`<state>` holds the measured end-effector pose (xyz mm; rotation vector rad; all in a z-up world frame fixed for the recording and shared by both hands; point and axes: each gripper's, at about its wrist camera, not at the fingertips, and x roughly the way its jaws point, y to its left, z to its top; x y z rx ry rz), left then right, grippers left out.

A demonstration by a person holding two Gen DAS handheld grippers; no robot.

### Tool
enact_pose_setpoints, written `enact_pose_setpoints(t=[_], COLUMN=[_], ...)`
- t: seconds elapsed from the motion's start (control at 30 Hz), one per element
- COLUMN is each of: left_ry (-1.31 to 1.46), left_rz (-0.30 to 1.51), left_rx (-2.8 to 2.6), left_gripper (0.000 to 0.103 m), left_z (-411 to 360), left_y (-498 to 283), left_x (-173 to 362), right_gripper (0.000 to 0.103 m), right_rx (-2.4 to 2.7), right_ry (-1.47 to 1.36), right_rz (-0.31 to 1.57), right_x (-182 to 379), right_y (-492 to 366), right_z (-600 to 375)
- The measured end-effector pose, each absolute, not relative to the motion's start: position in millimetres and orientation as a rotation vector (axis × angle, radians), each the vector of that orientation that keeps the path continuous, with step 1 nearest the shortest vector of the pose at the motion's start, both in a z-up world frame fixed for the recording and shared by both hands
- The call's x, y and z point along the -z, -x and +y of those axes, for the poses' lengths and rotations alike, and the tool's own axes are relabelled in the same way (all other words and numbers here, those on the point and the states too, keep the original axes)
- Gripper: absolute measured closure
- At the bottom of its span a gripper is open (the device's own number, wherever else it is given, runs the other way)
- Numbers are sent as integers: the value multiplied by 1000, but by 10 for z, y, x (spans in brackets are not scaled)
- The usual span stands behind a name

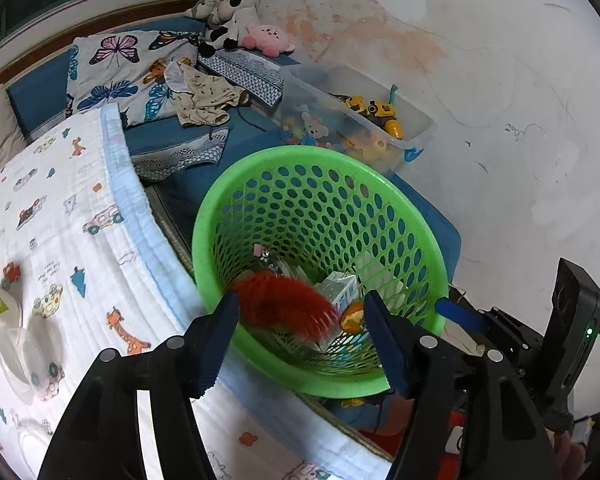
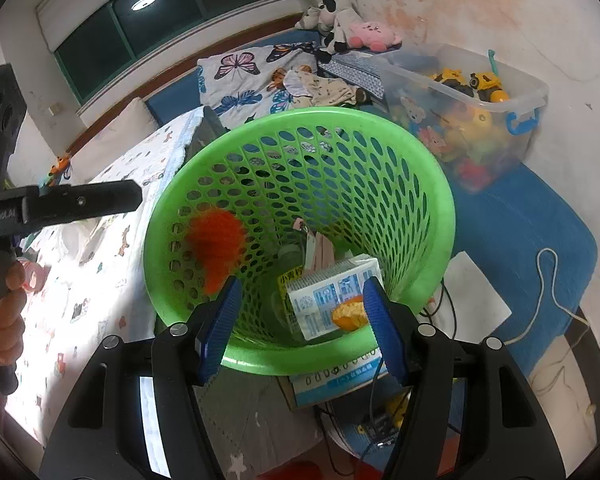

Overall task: Collect trash
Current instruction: 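Carry the orange snack piece and red net to the basket and release both, then move both tools back to the bed, left tool over the clear plastic bowl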

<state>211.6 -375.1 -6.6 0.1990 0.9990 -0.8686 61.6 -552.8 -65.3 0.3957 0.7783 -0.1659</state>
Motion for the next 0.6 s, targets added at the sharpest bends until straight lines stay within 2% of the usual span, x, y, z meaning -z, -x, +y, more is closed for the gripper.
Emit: enact_pose_setpoints(t=[0.5,0.6], left_ry=[-140,-119], left_rz=[955,949], left_rx=[685,644], left_gripper=[40,37], left_z=[-2665,-2360], left_y=[-2096,-2102], left_x=[22,36], right_gripper=[34,31], right_rx=[67,27], right_ry=[-331,-304], right_rz=[766,771], right_x=[459,435], right_y=[-721,-814], right_z=[-5083,-4912])
